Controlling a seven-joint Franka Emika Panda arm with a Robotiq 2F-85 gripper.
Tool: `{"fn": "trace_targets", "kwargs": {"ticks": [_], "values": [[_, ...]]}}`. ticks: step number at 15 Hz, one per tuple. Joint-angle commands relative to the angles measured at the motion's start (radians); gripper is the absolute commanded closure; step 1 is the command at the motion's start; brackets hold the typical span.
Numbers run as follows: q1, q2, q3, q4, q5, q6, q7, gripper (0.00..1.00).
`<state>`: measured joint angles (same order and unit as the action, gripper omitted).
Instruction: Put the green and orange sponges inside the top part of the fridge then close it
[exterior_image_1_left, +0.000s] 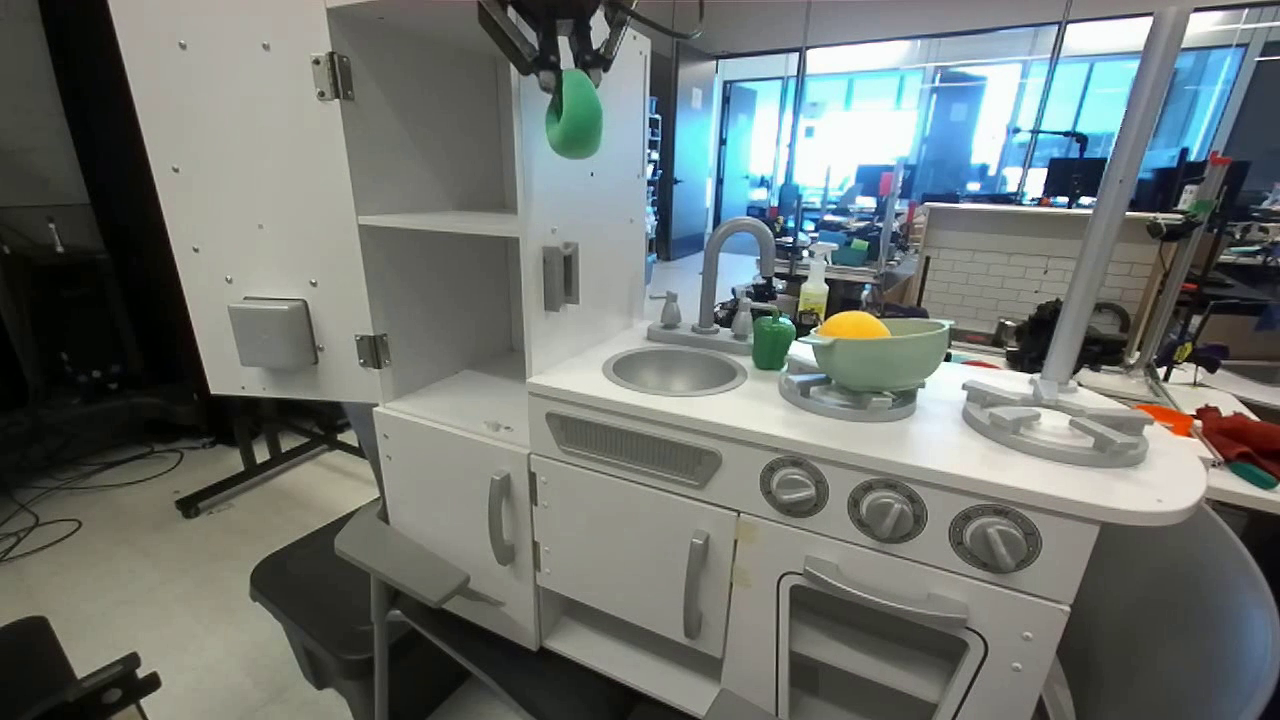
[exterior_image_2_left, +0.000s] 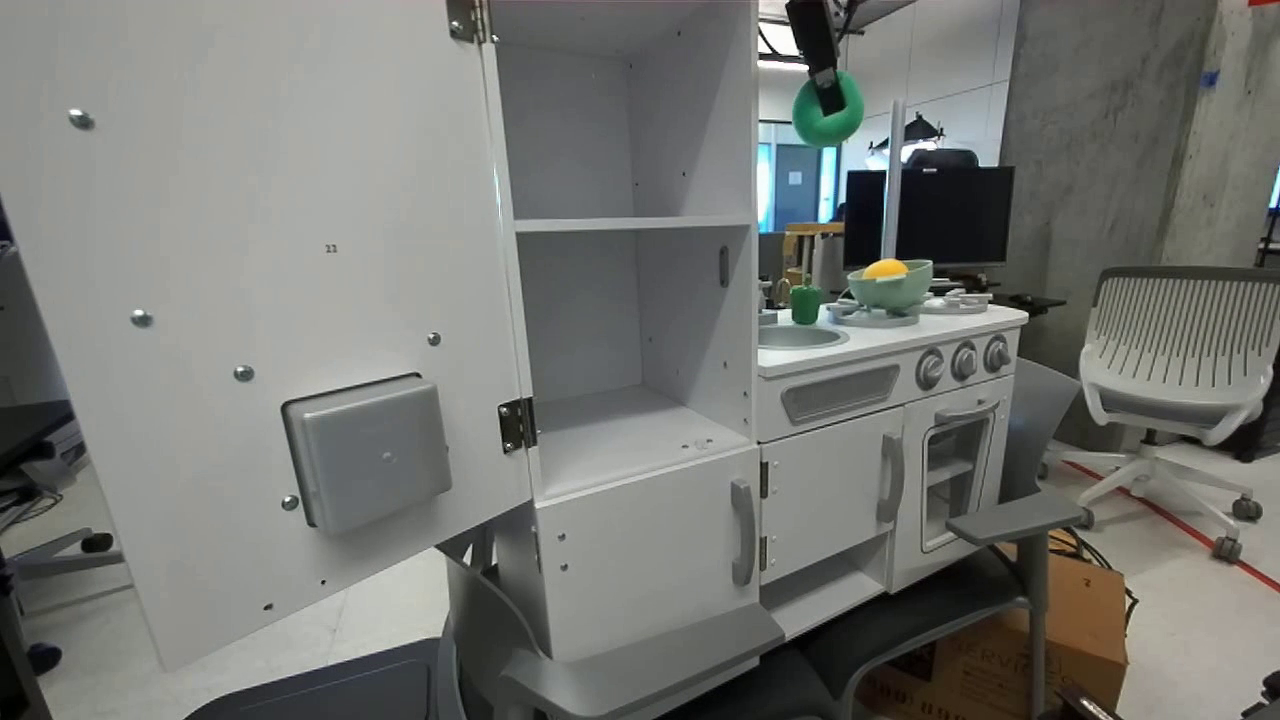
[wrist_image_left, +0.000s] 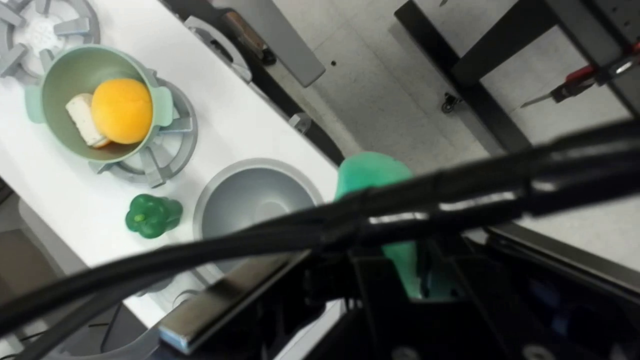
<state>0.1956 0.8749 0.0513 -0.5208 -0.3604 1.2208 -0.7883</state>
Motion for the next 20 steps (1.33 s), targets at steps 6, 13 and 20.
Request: {"fn": "trace_targets", "kwargs": {"ticks": [6,13,20], "values": [[0.081,-0.190,0.006,-0.224,-0.044,-0.282,-0.120,0.96],[0.148,-0.421,0.036,-0.567,-0.014,-0.228,-0.045,0.96],[0.154,-0.662,0.094,-0.914,0.131,0.154,0.260,0.96]]}}
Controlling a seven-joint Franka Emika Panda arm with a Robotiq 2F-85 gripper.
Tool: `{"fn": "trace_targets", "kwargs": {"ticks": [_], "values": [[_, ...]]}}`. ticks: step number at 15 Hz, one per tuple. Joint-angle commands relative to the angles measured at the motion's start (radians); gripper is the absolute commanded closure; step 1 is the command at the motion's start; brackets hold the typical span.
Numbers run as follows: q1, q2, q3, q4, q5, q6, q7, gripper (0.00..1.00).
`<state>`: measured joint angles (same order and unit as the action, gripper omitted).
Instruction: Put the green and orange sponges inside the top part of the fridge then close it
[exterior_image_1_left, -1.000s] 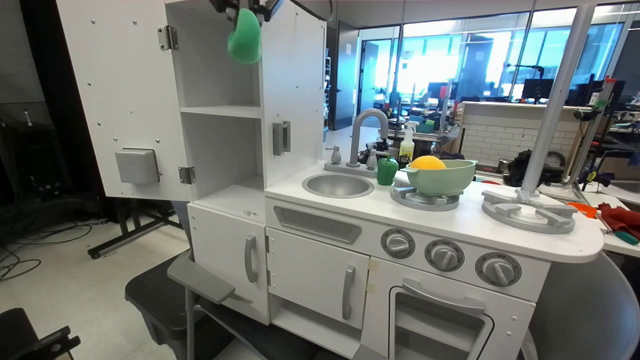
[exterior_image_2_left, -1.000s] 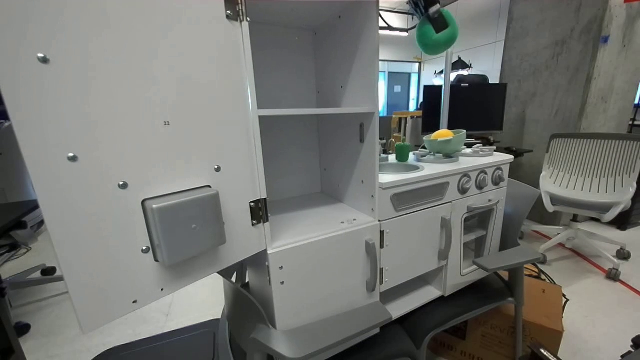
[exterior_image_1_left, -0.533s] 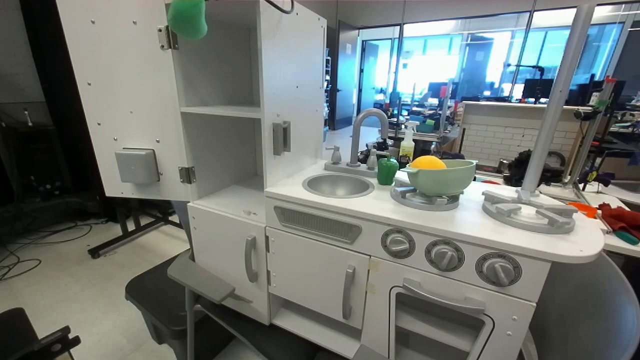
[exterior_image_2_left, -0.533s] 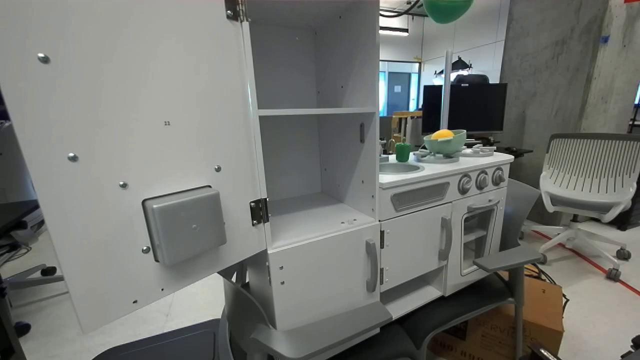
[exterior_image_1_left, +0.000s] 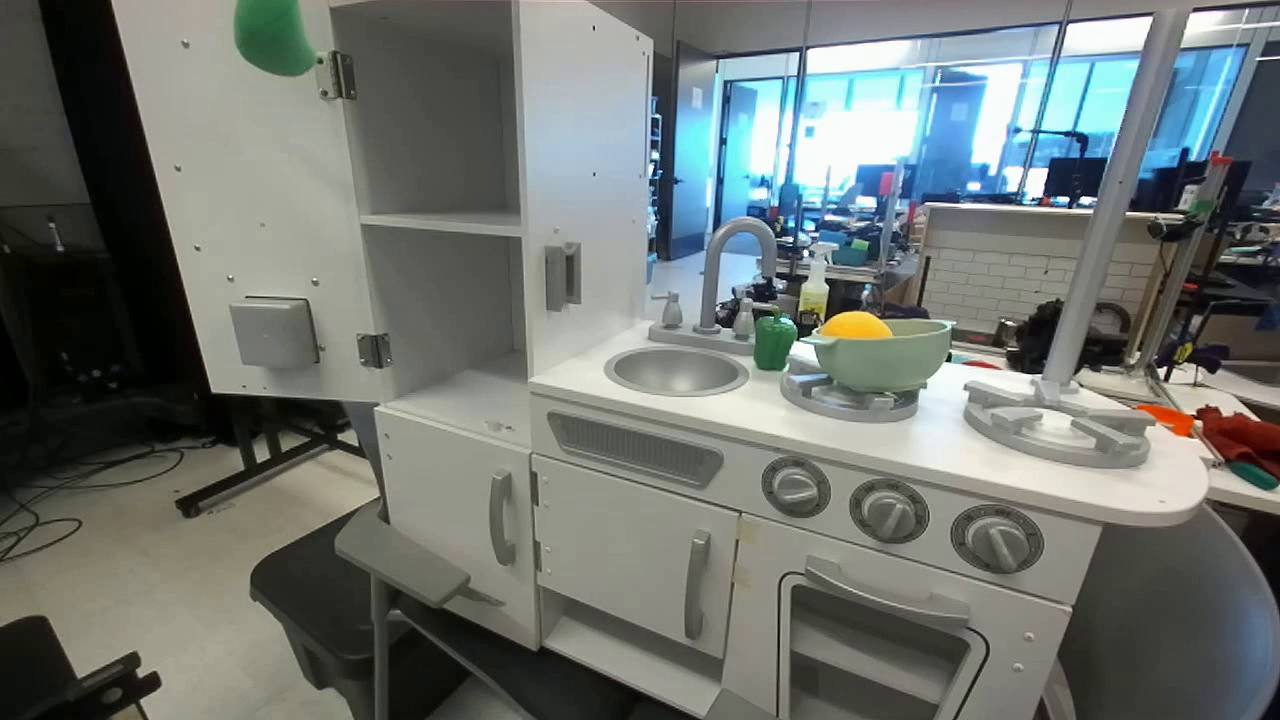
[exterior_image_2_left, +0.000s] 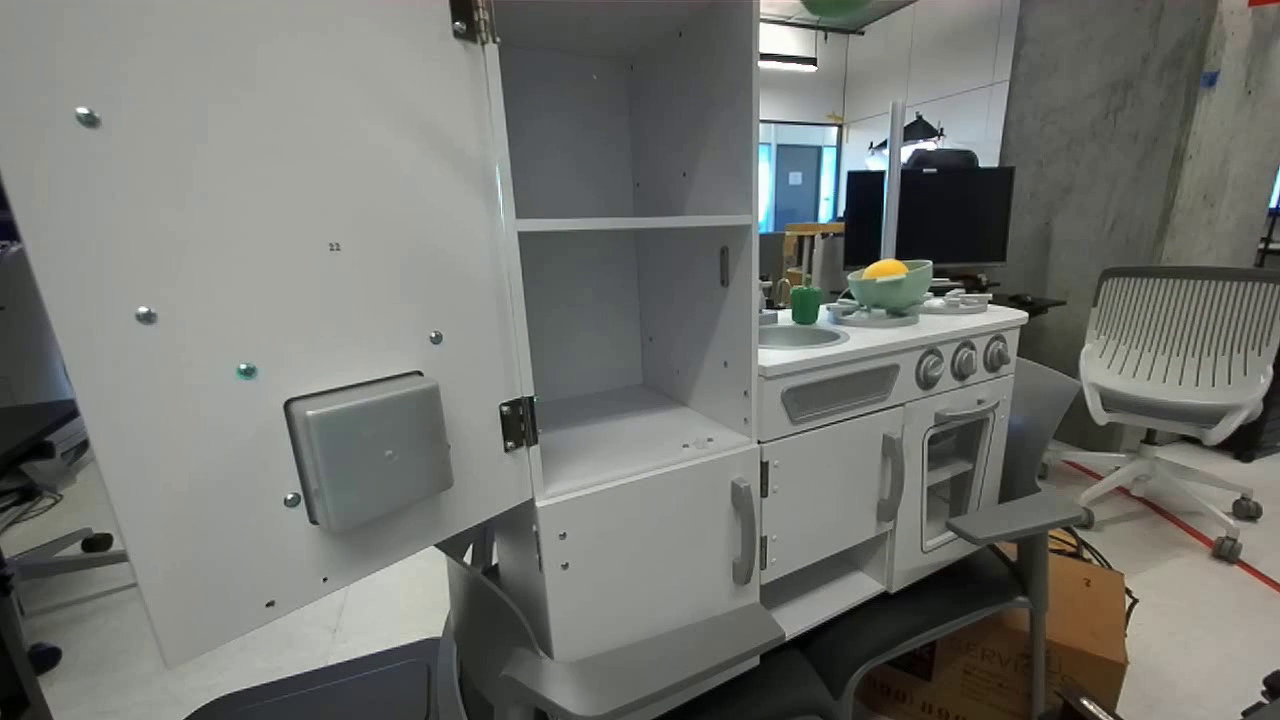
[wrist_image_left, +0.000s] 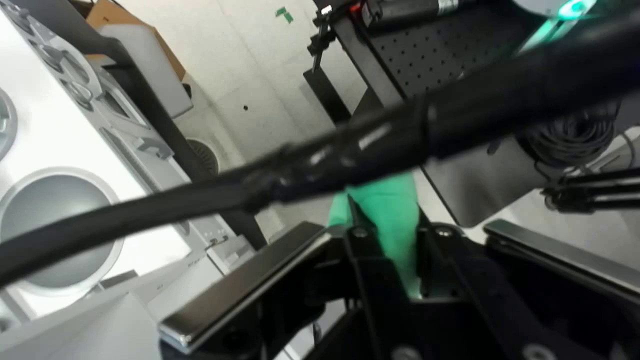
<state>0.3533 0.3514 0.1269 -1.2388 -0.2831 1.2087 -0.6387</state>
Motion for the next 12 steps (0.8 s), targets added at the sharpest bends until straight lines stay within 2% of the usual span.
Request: {"fn": "trace_targets", "kwargs": {"ticks": [1,4,5,7,12], "values": [[0.001,-0.172,0.024,-0.250,0.061,0.222,0.145,0.96],[0.011,-0.269,0.045,-0.413,0.061,0.383,0.245,0.96],[-0.016,-0.296,0.089,-0.461,0.050,0.430,0.286,0.96],[-0.011,-0.354,0.109,-0.571,0.038,0.526,0.365,0.96],[-0.009,-0.477,0.157,-0.864,0.037,0.870,0.655,0.96]]}}
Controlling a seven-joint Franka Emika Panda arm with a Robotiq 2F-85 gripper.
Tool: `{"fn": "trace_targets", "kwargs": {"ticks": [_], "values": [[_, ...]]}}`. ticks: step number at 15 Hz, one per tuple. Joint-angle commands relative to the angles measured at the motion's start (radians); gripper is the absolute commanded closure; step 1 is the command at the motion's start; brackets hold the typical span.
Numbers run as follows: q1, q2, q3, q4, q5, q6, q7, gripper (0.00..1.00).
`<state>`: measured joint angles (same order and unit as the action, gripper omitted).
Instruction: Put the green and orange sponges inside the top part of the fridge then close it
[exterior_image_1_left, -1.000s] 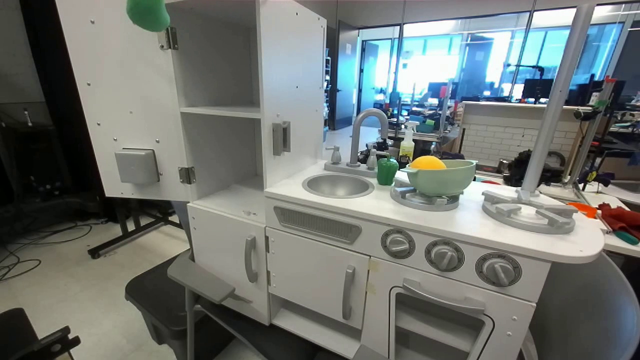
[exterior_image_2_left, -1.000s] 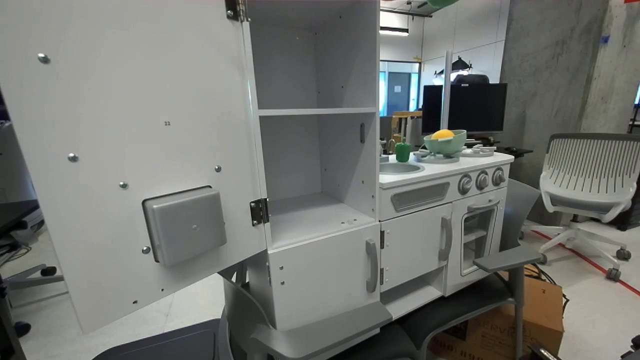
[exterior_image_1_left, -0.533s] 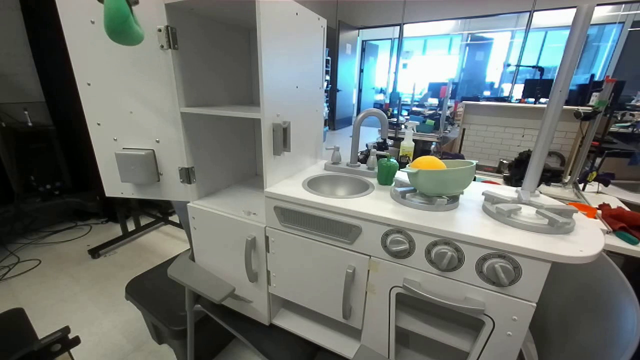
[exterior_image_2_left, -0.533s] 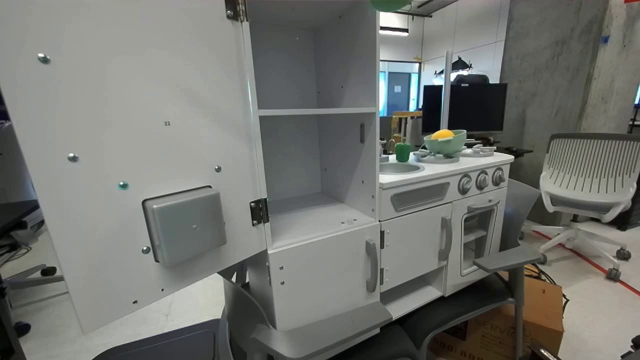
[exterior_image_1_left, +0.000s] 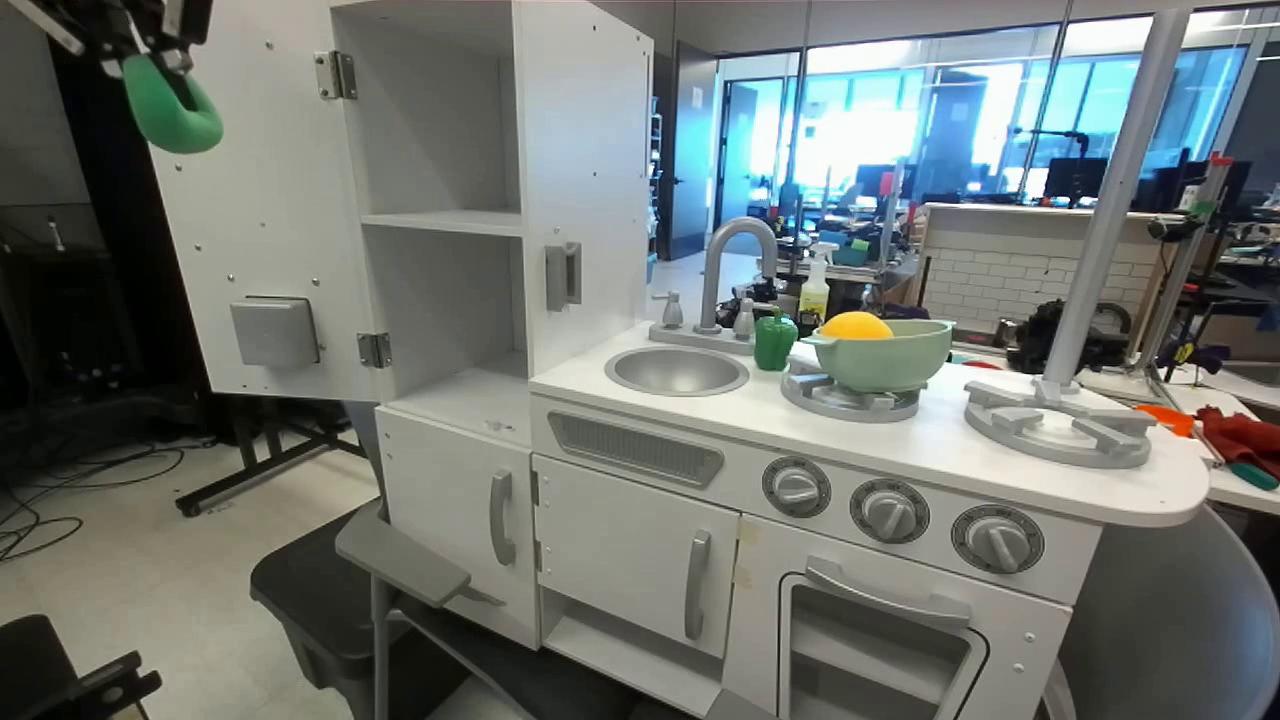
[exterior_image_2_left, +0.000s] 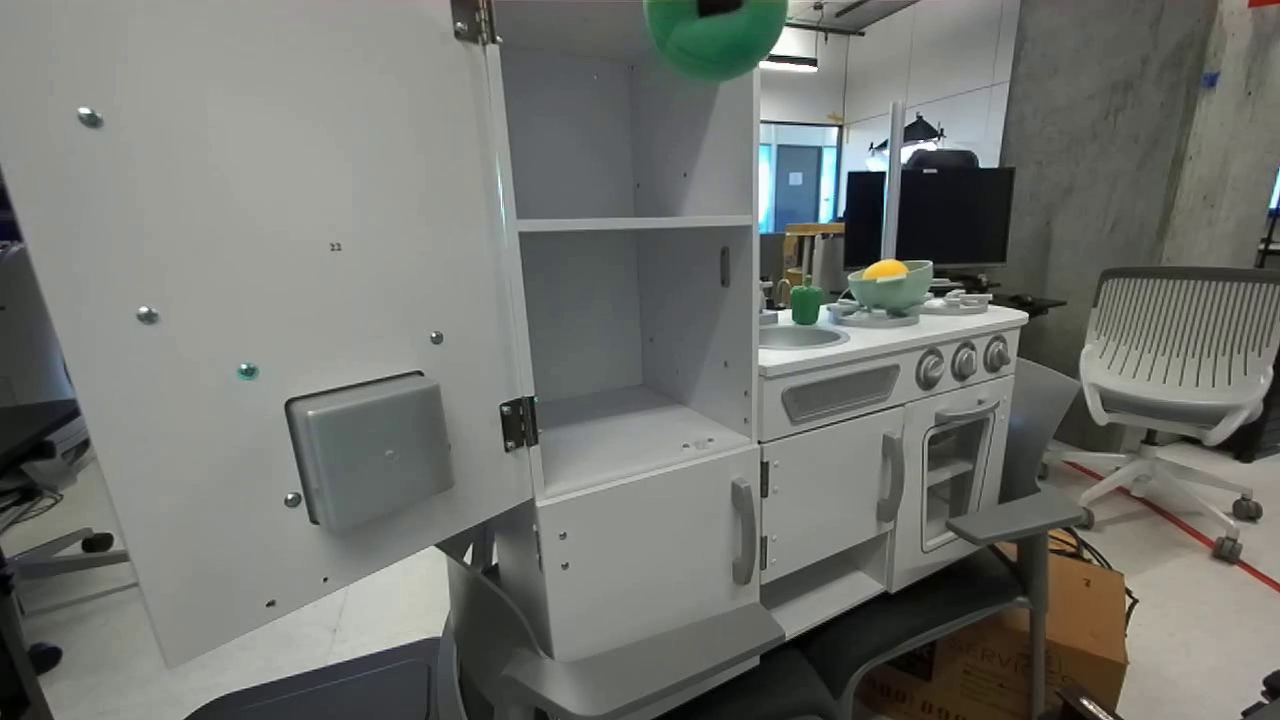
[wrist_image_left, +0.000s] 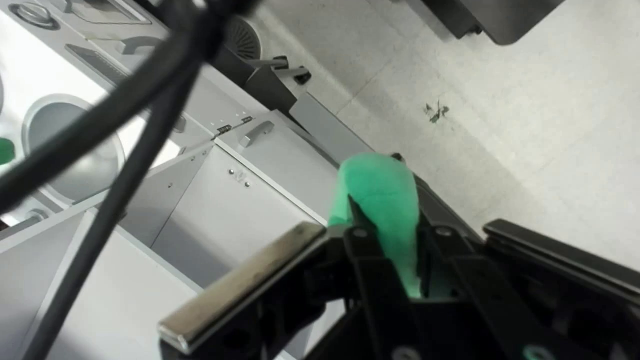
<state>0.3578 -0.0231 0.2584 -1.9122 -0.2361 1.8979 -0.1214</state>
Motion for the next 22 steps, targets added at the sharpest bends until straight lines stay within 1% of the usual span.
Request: {"fn": "trace_targets", "kwargs": {"ticks": [1,5,7,9,11,14,15,17,20,22], "values": [[-0.016,-0.123,0.032,-0.255,-0.013,0.256,0.194,0.96],[-0.042,-0.216,0.043,-0.514,-0.068,0.539,0.411,0.96],[-0.077,-0.288,0.032,-0.647,-0.102,0.675,0.478,0.96],[-0.132,-0.332,0.035,-0.713,-0.137,0.773,0.535,0.96],[-0.197,-0.361,0.036,-0.720,-0.142,0.830,0.558,0.96],[-0.296,-0.371,0.061,-0.653,-0.134,0.883,0.593,0.96],[-0.310,-0.352,0.054,-0.616,-0.173,0.906,0.645,0.96],[-0.372,-0.300,0.092,-0.529,-0.209,0.924,0.703,0.96],[-0.474,-0.190,0.183,-0.378,-0.318,0.926,0.832,0.96],[-0.538,-0.093,0.255,-0.269,-0.435,0.898,0.939,0.96]]}}
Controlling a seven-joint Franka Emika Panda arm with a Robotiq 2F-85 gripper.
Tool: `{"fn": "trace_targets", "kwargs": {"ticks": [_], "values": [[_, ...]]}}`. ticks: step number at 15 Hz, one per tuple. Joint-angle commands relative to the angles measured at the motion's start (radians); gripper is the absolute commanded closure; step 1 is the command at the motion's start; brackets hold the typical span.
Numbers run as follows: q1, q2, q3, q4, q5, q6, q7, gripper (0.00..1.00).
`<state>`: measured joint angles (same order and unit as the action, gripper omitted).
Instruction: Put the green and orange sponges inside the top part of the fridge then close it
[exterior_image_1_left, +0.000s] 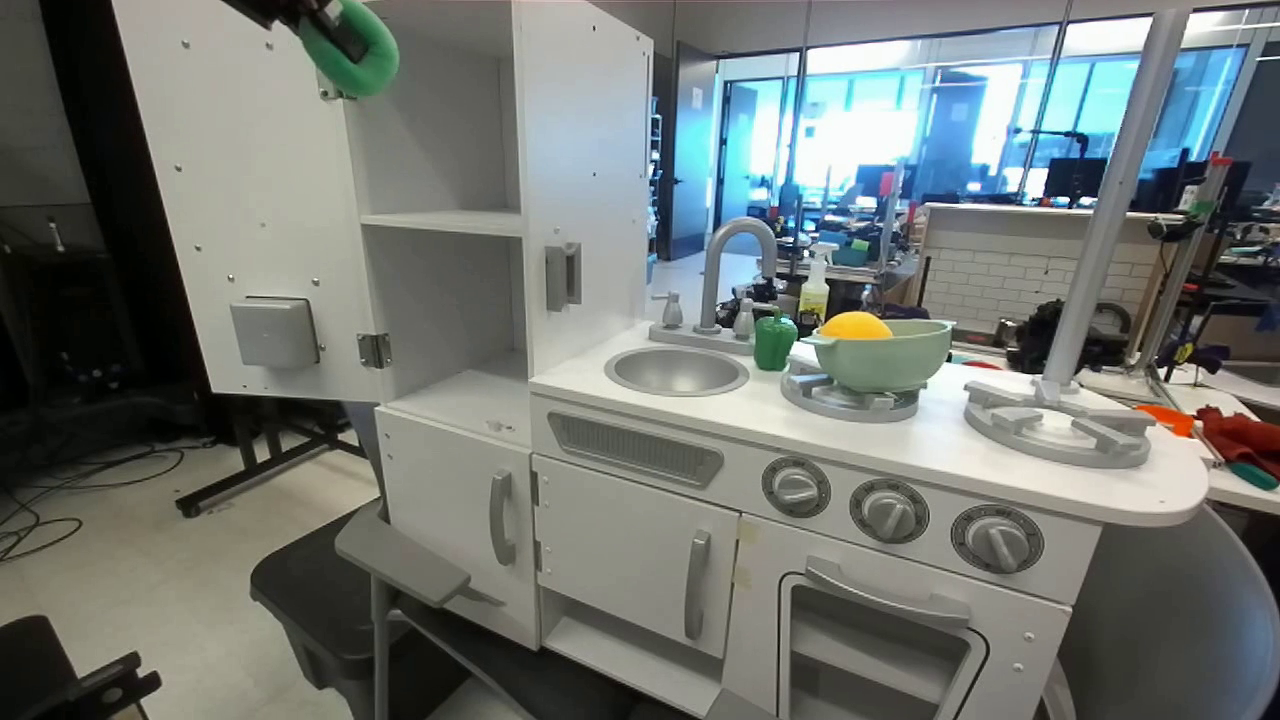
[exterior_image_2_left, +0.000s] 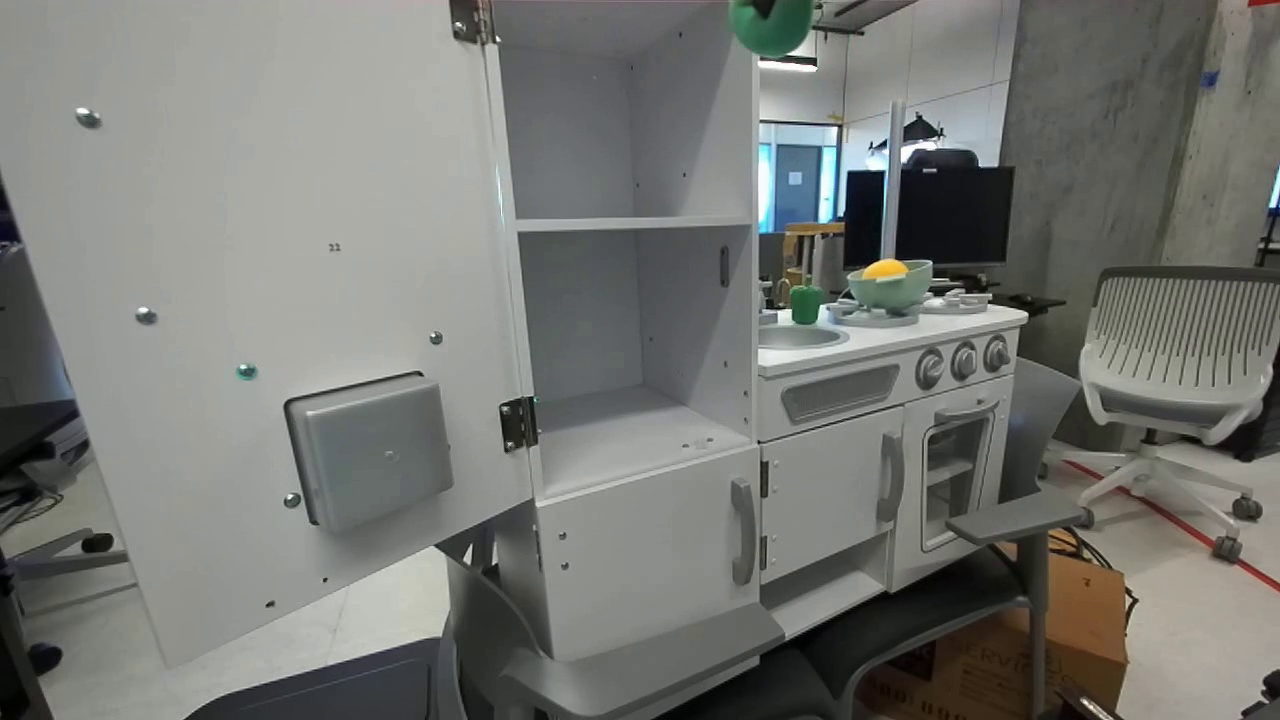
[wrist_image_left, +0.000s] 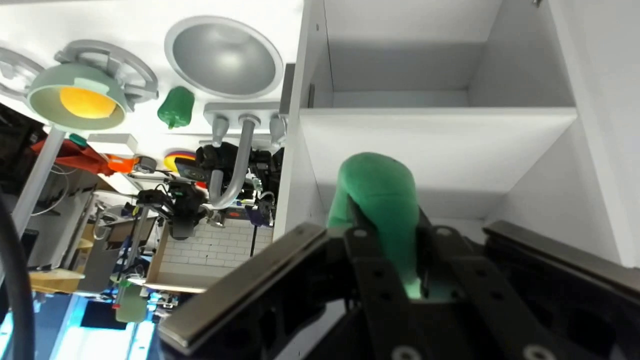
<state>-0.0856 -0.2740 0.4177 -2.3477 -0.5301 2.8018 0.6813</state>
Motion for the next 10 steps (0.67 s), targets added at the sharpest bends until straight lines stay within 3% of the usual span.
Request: {"fn": "trace_targets", "kwargs": {"ticks": [1,3,5,10], "values": [[-0.116,0.213,0.124,0.224,-0.206,-0.025,0.188,0.96],[-0.126,0.323,0.155,0.325,-0.339,-0.068,0.282,0.96],[-0.091,0.422,0.153,0.411,-0.446,-0.121,0.348,0.96],[-0.021,0.574,0.133,0.540,-0.546,-0.176,0.381,0.96]]}}
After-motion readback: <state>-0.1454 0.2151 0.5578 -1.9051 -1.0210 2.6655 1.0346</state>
